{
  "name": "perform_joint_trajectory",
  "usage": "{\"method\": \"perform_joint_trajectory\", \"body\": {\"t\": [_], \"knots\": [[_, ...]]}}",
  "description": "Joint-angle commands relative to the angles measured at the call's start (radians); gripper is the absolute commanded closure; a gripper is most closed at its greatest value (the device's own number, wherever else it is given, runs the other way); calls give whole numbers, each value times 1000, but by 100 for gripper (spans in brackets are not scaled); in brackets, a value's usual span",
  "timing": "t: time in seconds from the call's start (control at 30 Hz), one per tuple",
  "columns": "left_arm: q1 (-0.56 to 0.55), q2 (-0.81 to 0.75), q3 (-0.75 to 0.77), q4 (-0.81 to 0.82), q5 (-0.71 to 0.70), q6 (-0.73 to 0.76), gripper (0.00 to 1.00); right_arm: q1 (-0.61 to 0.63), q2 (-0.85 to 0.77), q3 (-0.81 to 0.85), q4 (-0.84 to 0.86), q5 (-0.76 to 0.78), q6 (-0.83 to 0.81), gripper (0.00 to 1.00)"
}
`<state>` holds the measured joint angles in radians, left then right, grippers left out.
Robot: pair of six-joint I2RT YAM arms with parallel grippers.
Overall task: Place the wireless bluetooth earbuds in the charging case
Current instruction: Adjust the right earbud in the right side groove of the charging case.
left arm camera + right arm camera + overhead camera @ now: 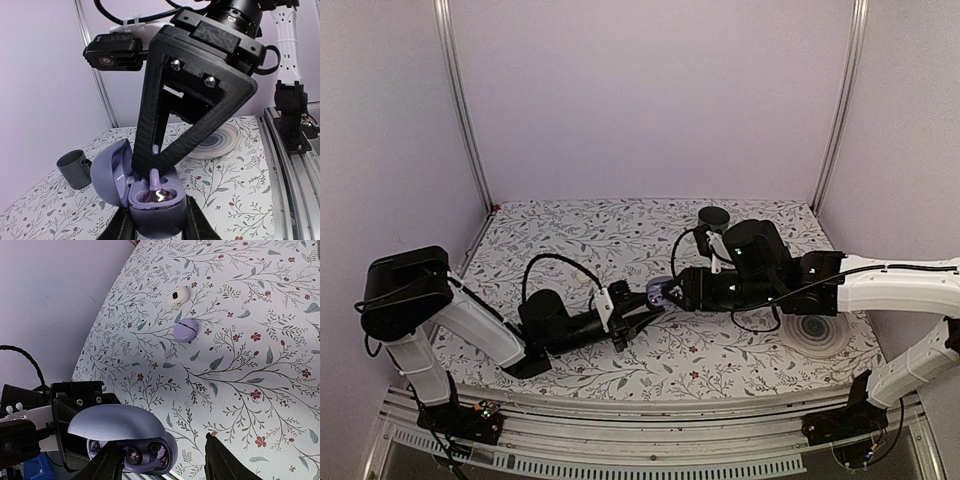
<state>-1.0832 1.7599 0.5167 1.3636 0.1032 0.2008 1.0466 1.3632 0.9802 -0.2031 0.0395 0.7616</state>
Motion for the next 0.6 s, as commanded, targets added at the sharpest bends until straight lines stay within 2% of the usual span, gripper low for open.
{"method": "perform_joint_trajectory", "body": {"t": [0.0,0.57], "knots": [[-8,-4,3,127,12,-16,100,-4,-29,13,-60,25,-23,43],[-8,-2,10,108,27,-11,100,-5,-46,46,-81,49,-55,43]]}}
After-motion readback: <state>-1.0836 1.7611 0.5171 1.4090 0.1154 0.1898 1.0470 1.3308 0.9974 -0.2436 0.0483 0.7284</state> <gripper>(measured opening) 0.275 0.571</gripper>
